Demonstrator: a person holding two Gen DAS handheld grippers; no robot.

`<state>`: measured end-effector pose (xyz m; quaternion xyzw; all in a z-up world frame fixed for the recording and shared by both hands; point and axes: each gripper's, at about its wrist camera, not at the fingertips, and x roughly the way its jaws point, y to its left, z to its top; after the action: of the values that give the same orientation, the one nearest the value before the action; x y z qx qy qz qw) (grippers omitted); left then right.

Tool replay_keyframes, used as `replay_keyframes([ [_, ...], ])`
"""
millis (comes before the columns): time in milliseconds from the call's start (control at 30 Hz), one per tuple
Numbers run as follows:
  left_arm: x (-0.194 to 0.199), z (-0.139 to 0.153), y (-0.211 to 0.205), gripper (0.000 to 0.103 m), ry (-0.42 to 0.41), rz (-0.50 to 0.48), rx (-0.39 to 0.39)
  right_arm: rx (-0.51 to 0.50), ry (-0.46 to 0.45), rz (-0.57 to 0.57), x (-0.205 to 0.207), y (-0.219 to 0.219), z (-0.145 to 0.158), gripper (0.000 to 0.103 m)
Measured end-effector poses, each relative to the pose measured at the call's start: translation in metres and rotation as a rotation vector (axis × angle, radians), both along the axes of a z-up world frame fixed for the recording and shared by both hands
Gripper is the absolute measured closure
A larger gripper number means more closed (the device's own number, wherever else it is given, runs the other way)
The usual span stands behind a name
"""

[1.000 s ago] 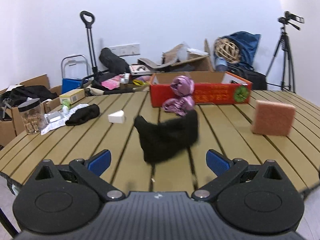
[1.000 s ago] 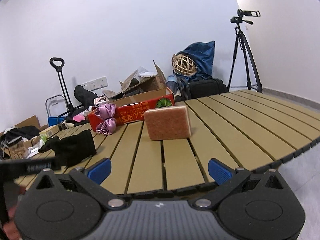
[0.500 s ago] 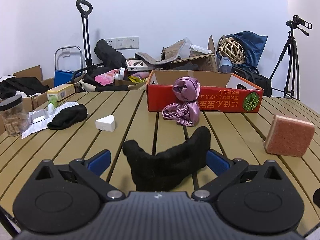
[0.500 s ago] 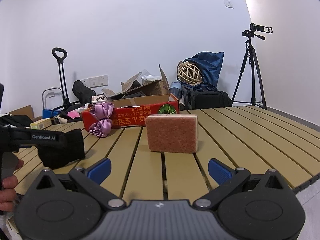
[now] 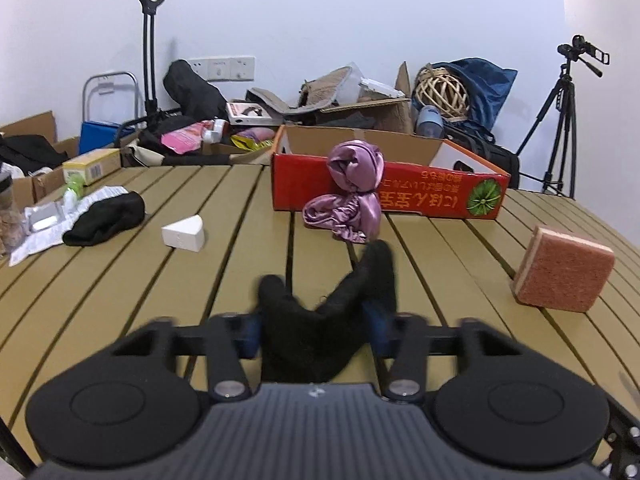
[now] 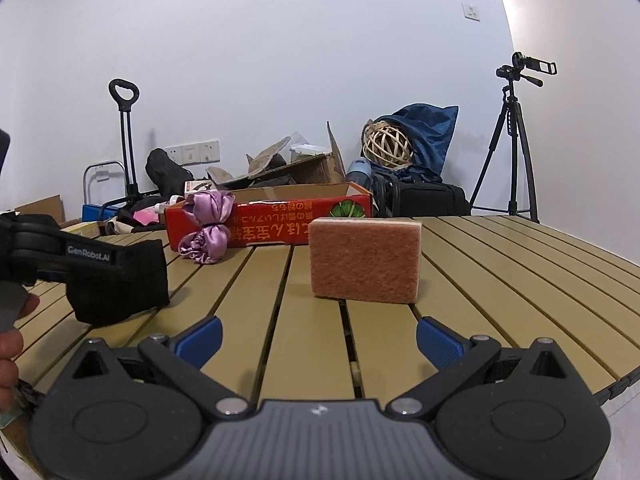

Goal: Collect trash
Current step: 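Close the left tool on the black glove, then close the right tool on the pink sponge while the left tool holds the glove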

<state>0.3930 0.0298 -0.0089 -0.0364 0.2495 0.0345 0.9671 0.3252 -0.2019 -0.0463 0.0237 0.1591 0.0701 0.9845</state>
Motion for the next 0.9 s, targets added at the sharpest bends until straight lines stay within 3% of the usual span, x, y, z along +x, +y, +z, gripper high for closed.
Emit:
replay_keyframes([
  [67, -0.001, 0.001, 0.001, 0.08, -0.001, -0.012, -0.015, -0.002, 0.001, -0.002, -0.001, 0.0, -0.001, 0.0],
  [167, -0.004, 0.002, 0.0, 0.084, -0.013, -0.017, -0.014, -0.001, 0.0, -0.007, -0.002, 0.0, -0.002, 0.0],
  [567, -0.008, 0.011, 0.006, 0.084, -0.051, 0.009, -0.048, -0.02, -0.022, -0.079, 0.006, 0.003, 0.011, 0.0],
  [900, -0.007, 0.016, 0.016, 0.084, -0.057, 0.035, -0.063, 0.025, 0.018, -0.173, 0.06, 0.004, 0.041, 0.0],
])
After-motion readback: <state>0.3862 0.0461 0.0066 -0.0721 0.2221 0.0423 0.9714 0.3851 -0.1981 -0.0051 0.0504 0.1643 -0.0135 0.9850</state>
